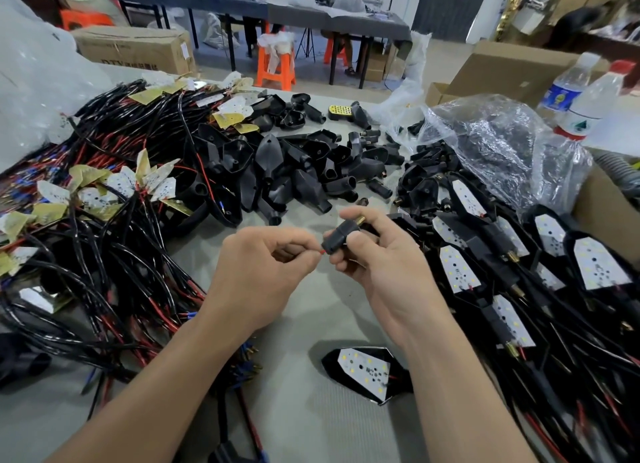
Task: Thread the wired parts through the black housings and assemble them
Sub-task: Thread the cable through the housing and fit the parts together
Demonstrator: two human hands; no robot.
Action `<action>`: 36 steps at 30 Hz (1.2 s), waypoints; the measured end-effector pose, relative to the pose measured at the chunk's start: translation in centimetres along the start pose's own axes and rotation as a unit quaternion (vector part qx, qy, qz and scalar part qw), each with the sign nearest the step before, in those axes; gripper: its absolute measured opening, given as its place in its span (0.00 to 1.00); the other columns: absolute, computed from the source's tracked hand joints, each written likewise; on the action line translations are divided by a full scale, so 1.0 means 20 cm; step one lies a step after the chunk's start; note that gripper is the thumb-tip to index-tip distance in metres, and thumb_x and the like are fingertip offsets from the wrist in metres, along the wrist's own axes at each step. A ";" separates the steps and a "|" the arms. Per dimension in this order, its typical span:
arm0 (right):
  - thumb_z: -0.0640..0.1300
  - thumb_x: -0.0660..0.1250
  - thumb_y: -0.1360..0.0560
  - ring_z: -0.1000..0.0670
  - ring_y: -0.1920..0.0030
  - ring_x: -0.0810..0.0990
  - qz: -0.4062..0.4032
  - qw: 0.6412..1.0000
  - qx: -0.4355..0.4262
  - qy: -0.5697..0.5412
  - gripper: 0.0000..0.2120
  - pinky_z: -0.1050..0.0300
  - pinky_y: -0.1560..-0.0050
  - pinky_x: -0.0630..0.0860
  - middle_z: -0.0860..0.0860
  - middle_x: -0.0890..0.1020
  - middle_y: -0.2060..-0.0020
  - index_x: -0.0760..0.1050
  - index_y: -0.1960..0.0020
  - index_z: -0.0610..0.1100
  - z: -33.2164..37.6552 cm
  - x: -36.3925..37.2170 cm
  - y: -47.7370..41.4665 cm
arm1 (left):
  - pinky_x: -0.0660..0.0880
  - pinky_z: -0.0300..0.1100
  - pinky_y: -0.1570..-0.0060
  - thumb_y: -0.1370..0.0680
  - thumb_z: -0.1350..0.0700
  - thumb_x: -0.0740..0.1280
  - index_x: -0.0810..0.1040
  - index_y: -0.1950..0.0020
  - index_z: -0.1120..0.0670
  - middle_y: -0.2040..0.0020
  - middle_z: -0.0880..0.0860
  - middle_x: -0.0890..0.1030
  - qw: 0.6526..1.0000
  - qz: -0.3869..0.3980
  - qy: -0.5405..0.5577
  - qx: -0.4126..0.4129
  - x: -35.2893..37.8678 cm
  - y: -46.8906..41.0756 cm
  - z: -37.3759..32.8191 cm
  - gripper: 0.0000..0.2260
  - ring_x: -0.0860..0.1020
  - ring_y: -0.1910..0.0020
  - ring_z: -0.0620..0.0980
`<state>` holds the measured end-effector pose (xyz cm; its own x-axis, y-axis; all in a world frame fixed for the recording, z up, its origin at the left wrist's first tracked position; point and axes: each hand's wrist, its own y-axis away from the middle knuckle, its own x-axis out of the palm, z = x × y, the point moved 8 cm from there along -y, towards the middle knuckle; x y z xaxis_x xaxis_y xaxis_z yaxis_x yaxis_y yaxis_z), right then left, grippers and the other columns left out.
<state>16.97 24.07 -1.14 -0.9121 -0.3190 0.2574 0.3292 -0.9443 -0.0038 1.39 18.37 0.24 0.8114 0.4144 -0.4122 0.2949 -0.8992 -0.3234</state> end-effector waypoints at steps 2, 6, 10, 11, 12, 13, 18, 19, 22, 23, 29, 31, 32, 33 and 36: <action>0.28 0.58 0.20 0.49 0.64 0.80 0.005 1.000 0.007 -0.010 0.16 0.59 0.60 0.79 0.38 0.82 0.58 0.78 0.42 0.43 -0.02 0.01 0.00 | 0.73 0.28 0.66 0.28 0.56 0.78 0.85 0.58 0.38 0.66 0.39 0.84 1.000 -0.014 0.003 -0.015 0.00 0.00 0.01 0.11 0.82 0.66 0.39; 0.27 0.58 0.20 0.50 0.66 0.80 -0.013 0.999 -0.005 -0.043 0.15 0.60 0.61 0.79 0.40 0.82 0.62 0.78 0.45 0.42 -0.01 0.00 -0.01 | 0.75 0.29 0.60 0.29 0.47 0.80 0.85 0.55 0.38 0.61 0.36 0.85 0.999 0.027 0.002 -0.043 0.02 -0.01 0.03 0.06 0.83 0.59 0.35; 0.27 0.58 0.19 0.50 0.66 0.80 -0.043 0.998 -0.018 -0.052 0.14 0.59 0.62 0.78 0.44 0.84 0.63 0.77 0.46 0.42 0.00 -0.03 -0.03 | 0.72 0.30 0.62 0.29 0.46 0.78 0.84 0.58 0.32 0.61 0.36 0.85 0.993 0.073 -0.062 -0.075 -0.01 -0.02 0.08 0.07 0.82 0.62 0.34; 0.28 0.59 0.19 0.50 0.65 0.80 -0.048 0.997 -0.015 -0.057 0.13 0.59 0.61 0.78 0.45 0.84 0.63 0.77 0.46 0.42 0.00 -0.03 -0.03 | 0.72 0.33 0.62 0.28 0.47 0.77 0.84 0.60 0.32 0.63 0.37 0.84 0.991 0.077 -0.073 -0.083 -0.01 -0.02 0.09 0.08 0.81 0.65 0.35; 0.28 0.59 0.19 0.50 0.65 0.80 -0.051 0.997 -0.010 -0.062 0.12 0.59 0.61 0.78 0.45 0.84 0.63 0.77 0.45 0.41 -0.01 -0.03 -0.03 | 0.72 0.33 0.64 0.28 0.47 0.77 0.84 0.61 0.31 0.66 0.38 0.84 0.990 0.077 -0.079 -0.089 -0.02 -0.02 0.10 0.09 0.80 0.66 0.36; 0.29 0.60 0.19 0.50 0.66 0.80 -0.052 0.996 -0.004 -0.065 0.11 0.59 0.61 0.78 0.45 0.85 0.63 0.77 0.45 0.41 -0.02 -0.04 -0.02 | 0.71 0.32 0.65 0.27 0.48 0.77 0.83 0.62 0.30 0.67 0.39 0.84 0.989 0.074 -0.083 -0.092 -0.03 -0.03 0.10 0.11 0.80 0.67 0.37; 0.34 0.67 0.21 0.50 0.66 0.79 -0.011 0.998 0.041 -0.048 0.04 0.60 0.61 0.77 0.44 0.85 0.61 0.79 0.48 0.41 -0.04 0.01 -0.01 | 0.66 0.26 0.72 0.28 0.49 0.79 0.85 0.65 0.35 0.75 0.38 0.79 0.992 0.066 -0.064 -0.090 -0.02 -0.02 0.10 0.10 0.75 0.74 0.34; 0.33 0.68 0.22 0.50 0.67 0.79 -0.013 0.998 0.036 -0.040 0.05 0.60 0.61 0.76 0.45 0.84 0.62 0.80 0.49 0.41 -0.04 0.01 0.00 | 0.66 0.25 0.72 0.28 0.50 0.79 0.86 0.66 0.35 0.74 0.38 0.79 0.993 0.062 -0.049 -0.092 -0.03 -0.02 0.10 0.10 0.74 0.75 0.33; 0.29 0.68 0.24 0.51 0.68 0.78 -0.040 0.999 0.000 0.006 0.11 0.62 0.61 0.76 0.49 0.81 0.69 0.82 0.51 0.43 -0.01 -0.03 0.01 | 0.69 0.26 0.69 0.29 0.52 0.80 0.87 0.62 0.37 0.68 0.39 0.84 0.994 0.054 -0.021 -0.095 -0.03 -0.03 0.10 0.09 0.78 0.71 0.34; 0.29 0.68 0.24 0.51 0.67 0.78 -0.035 0.999 0.000 0.014 0.11 0.62 0.61 0.77 0.50 0.81 0.69 0.83 0.50 0.43 0.00 -0.03 0.01 | 0.70 0.27 0.67 0.30 0.53 0.80 0.88 0.60 0.40 0.67 0.40 0.85 0.994 0.049 -0.007 -0.098 -0.03 -0.03 0.10 0.07 0.80 0.69 0.36; 0.29 0.67 0.23 0.52 0.67 0.80 -0.029 0.999 0.029 0.019 0.10 0.60 0.61 0.78 0.47 0.84 0.65 0.82 0.49 0.41 -0.03 -0.01 0.01 | 0.72 0.25 0.59 0.33 0.46 0.82 0.84 0.47 0.38 0.58 0.34 0.86 0.996 0.050 0.010 -0.078 -0.02 0.00 0.07 0.16 0.82 0.57 0.33; 0.28 0.65 0.22 0.51 0.68 0.80 -0.051 0.998 0.021 -0.015 0.11 0.61 0.61 0.79 0.46 0.85 0.65 0.81 0.49 0.41 -0.02 -0.03 0.00 | 0.70 0.29 0.54 0.36 0.39 0.81 0.83 0.46 0.33 0.51 0.30 0.83 0.994 0.053 -0.043 -0.081 -0.04 -0.01 0.09 0.19 0.79 0.49 0.32; 0.28 0.65 0.22 0.51 0.68 0.80 -0.060 0.998 0.017 -0.031 0.11 0.61 0.61 0.79 0.46 0.85 0.64 0.81 0.48 0.41 -0.02 -0.04 -0.01 | 0.70 0.31 0.51 0.36 0.39 0.80 0.83 0.49 0.31 0.49 0.28 0.81 0.992 0.062 -0.068 -0.085 -0.05 -0.02 0.10 0.17 0.77 0.47 0.31; 0.28 0.65 0.22 0.51 0.68 0.80 -0.066 0.997 0.015 -0.043 0.11 0.61 0.61 0.79 0.46 0.86 0.64 0.81 0.47 0.41 -0.02 -0.04 -0.01 | 0.69 0.33 0.47 0.35 0.40 0.80 0.84 0.54 0.31 0.47 0.27 0.80 0.990 0.074 -0.078 -0.089 -0.05 -0.03 0.11 0.12 0.75 0.44 0.29; 0.29 0.65 0.22 0.50 0.66 0.80 -0.057 0.996 0.025 -0.057 0.11 0.60 0.59 0.79 0.46 0.86 0.64 0.80 0.46 0.40 -0.03 -0.04 -0.01 | 0.68 0.35 0.41 0.31 0.47 0.80 0.86 0.64 0.36 0.48 0.28 0.82 0.989 0.097 -0.067 -0.094 -0.03 -0.03 0.14 0.06 0.76 0.42 0.29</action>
<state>17.43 24.50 -1.94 -0.9117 -0.1965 0.3608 0.2401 -0.9675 0.0798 -0.67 19.05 -1.82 0.7909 0.2360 -0.5646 0.2400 -0.9683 -0.0685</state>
